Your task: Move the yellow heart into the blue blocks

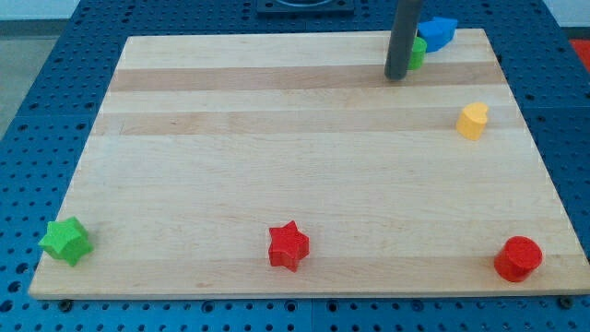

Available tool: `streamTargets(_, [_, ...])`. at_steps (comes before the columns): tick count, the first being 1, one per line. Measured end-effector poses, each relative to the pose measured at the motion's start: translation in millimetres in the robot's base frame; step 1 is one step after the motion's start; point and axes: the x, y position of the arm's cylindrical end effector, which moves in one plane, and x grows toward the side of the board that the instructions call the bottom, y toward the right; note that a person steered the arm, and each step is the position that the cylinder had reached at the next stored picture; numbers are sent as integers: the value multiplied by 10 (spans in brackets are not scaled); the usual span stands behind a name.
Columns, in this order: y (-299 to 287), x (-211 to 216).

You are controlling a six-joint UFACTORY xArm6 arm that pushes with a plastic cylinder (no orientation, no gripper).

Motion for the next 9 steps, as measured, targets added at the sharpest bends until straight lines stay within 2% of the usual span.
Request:
streamTargets(1, [6, 857])
streamTargets(2, [577, 1249])
streamTargets(3, [1206, 1288])
streamTargets(4, [1369, 1241])
streamTargets(5, [1214, 1241])
streamTargets(9, [828, 776])
